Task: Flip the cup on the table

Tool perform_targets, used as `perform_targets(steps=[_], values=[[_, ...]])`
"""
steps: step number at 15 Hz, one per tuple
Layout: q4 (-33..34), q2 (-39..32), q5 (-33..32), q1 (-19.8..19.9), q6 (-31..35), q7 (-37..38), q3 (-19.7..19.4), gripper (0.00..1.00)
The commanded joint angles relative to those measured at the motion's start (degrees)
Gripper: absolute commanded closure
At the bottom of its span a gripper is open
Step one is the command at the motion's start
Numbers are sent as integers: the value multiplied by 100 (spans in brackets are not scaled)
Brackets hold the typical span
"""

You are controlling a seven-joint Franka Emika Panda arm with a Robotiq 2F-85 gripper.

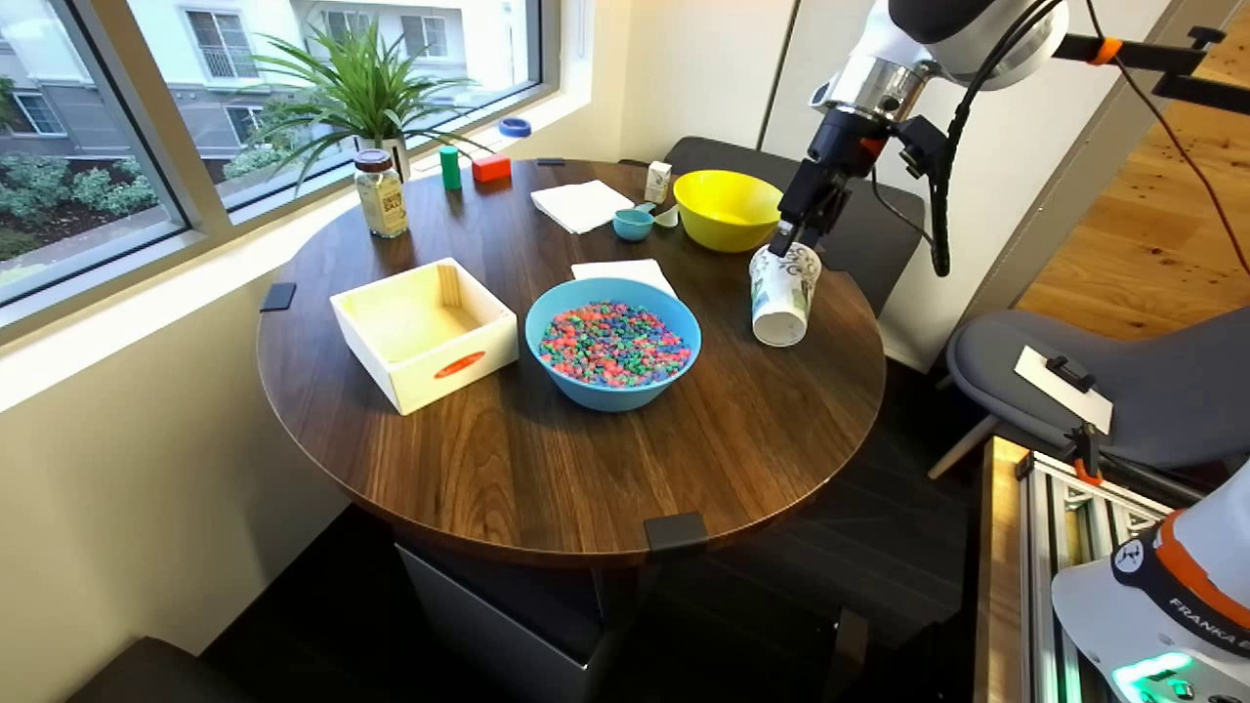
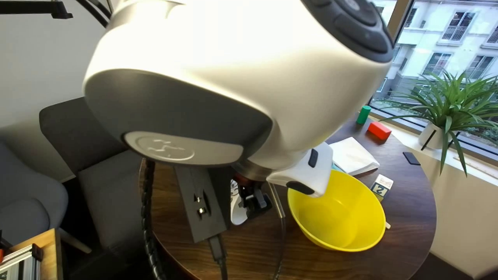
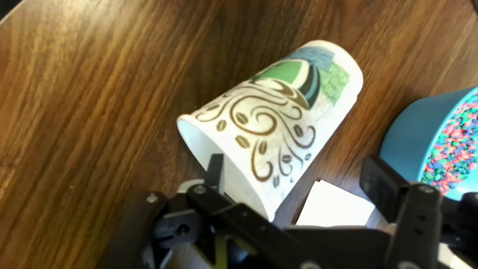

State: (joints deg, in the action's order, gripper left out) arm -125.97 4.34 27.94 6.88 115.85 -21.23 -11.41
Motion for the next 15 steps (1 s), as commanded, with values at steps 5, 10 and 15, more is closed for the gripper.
perform_targets(steps=[5, 10, 15], values=[[122, 13, 138, -7, -191, -63, 137, 69], [239, 162, 1, -64, -208, 54, 256, 100], [364, 363, -517, -191, -272, 501, 465, 99]])
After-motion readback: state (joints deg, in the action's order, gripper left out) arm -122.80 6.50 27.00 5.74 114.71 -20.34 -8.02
